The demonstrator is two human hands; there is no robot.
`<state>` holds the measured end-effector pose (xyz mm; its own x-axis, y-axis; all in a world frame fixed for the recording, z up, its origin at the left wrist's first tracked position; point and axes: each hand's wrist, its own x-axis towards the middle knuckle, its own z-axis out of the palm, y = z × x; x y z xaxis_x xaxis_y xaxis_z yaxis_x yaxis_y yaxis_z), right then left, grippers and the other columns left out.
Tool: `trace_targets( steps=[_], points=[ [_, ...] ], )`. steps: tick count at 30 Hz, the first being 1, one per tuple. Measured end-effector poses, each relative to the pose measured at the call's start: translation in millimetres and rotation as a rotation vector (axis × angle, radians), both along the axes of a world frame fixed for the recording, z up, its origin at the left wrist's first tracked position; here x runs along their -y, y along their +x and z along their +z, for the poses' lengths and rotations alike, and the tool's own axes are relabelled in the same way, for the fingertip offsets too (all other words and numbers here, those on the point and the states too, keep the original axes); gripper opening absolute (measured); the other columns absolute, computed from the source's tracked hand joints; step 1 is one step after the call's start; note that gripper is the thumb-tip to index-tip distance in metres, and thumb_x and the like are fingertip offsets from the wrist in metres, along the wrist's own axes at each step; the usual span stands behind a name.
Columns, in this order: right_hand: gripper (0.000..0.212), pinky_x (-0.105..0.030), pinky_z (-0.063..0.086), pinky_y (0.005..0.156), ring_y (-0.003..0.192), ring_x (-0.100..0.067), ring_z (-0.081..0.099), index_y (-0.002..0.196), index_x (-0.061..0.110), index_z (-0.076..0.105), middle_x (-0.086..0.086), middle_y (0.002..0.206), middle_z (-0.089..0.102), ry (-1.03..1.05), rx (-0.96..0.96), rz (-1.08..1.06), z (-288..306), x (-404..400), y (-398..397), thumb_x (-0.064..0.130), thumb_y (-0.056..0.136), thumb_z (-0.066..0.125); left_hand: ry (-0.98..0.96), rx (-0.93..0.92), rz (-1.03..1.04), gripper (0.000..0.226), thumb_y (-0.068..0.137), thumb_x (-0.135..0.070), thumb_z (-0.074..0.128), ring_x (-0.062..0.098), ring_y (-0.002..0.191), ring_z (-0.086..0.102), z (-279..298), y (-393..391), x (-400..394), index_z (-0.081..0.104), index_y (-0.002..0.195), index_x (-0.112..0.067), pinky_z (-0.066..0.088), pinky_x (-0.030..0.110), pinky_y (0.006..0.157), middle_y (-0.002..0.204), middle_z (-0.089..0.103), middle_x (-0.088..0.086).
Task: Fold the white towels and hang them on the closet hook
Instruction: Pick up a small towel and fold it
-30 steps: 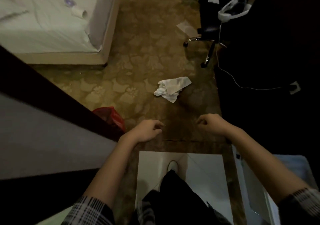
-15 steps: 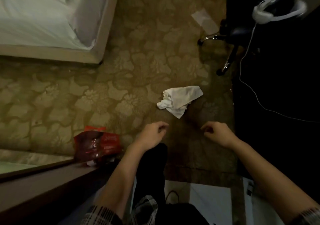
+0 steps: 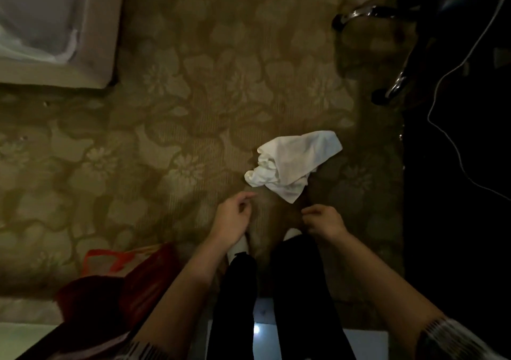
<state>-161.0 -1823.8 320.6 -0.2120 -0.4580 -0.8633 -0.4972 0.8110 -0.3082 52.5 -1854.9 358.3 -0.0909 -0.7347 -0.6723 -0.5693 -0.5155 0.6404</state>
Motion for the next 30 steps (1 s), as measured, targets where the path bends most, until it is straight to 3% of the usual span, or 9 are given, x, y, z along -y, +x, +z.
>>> trace_targets(
  steps=[6,8,10,13,16,18,22,27,30],
  points=[
    [0.023,-0.028,0.046,0.084,0.102,-0.029,0.062,0.104,0.007,0.071,-0.012,0.112,0.066,0.010,-0.077,0.100,-142.0,24.2,-1.7,0.013,0.090,0.053,0.012,0.006,0.116,0.032,0.093,-0.003,0.047,-0.006,0.090,0.053,-113.2,-14.9,17.8,0.063,0.116,-0.018,0.038,0.004,0.075,0.106,0.060,-0.012],
    [0.023,-0.031,0.045,0.090,0.110,-0.032,0.057,0.101,0.003,0.068,-0.016,0.125,0.057,0.012,-0.079,0.230,-190.4,26.9,-3.4,0.015,0.091,0.052,0.018,0.013,0.148,0.032,0.093,0.000,0.046,0.001,0.094,0.055,-150.7,-21.2,21.2,0.063,0.116,-0.014,0.041,0.012,0.081,0.105,0.061,-0.007],
    [0.034,-0.035,0.035,0.106,0.126,-0.029,0.045,0.124,0.003,0.056,-0.012,0.144,0.041,-0.014,-0.057,0.329,-236.0,33.0,-5.0,0.017,0.093,0.051,0.007,0.009,0.177,0.032,0.092,0.002,0.045,0.007,0.098,0.056,-188.2,-27.7,24.0,0.064,0.115,-0.011,0.042,0.020,0.087,0.105,0.062,-0.004],
    [0.051,-0.021,0.024,0.110,0.138,-0.020,0.027,0.140,0.007,0.043,-0.004,0.151,0.031,-0.082,-0.080,0.389,-293.2,43.0,-8.4,0.023,0.092,0.055,-0.030,0.019,0.190,0.033,0.091,0.005,0.045,0.007,0.097,0.057,-240.9,-36.5,26.4,0.064,0.113,-0.010,0.042,0.017,0.085,0.108,0.064,0.001],
    [0.039,-0.030,0.016,0.116,0.145,-0.025,0.009,0.129,0.014,0.057,-0.009,0.158,0.009,-0.108,-0.076,0.619,-332.3,49.7,-7.8,0.028,0.092,0.055,-0.073,0.028,0.170,0.032,0.089,0.008,0.046,0.014,0.089,0.058,-282.0,-42.5,27.6,0.065,0.111,-0.006,0.044,0.017,0.079,0.107,0.066,0.009],
    [0.040,-0.034,0.017,0.116,0.144,-0.029,0.012,0.128,0.010,0.056,-0.013,0.156,0.012,-0.104,-0.078,0.730,-346.9,53.9,-5.6,0.026,0.092,0.054,-0.117,0.032,0.139,0.032,0.088,0.010,0.046,0.016,0.087,0.057,-299.0,-45.2,28.9,0.065,0.111,-0.003,0.042,0.013,0.077,0.107,0.065,0.012],
    [0.028,-0.032,0.036,0.099,0.114,-0.030,0.051,0.112,0.001,0.061,-0.015,0.125,0.055,-0.242,-0.171,0.574,-354.0,58.6,-5.0,0.012,0.087,0.054,-0.196,0.039,0.114,0.034,0.086,0.013,0.046,0.010,0.098,0.054,-312.3,-49.1,33.8,0.064,0.110,0.000,0.037,0.002,0.081,0.109,0.061,0.005],
    [0.012,-0.029,0.047,0.077,0.094,-0.025,0.062,0.090,0.008,0.070,-0.010,0.102,0.066,-0.375,-0.305,0.215,-311.7,54.1,-13.7,0.006,0.086,0.059,-0.084,-0.020,0.084,0.042,0.088,0.013,0.039,0.017,0.109,0.056,-281.7,-63.5,39.4,0.056,0.122,-0.005,0.039,0.016,0.089,0.120,0.060,0.006],
    [0.007,-0.034,0.047,0.070,0.085,-0.023,0.059,0.095,0.010,0.055,-0.011,0.094,0.060,-0.395,-0.208,0.171,-263.5,52.4,-16.7,0.005,0.090,0.051,-0.062,-0.037,-0.021,0.046,0.087,0.010,0.045,0.011,0.114,0.053,-237.9,-73.3,39.9,0.050,0.129,-0.007,0.037,0.012,0.092,0.127,0.057,0.007]
  ],
)
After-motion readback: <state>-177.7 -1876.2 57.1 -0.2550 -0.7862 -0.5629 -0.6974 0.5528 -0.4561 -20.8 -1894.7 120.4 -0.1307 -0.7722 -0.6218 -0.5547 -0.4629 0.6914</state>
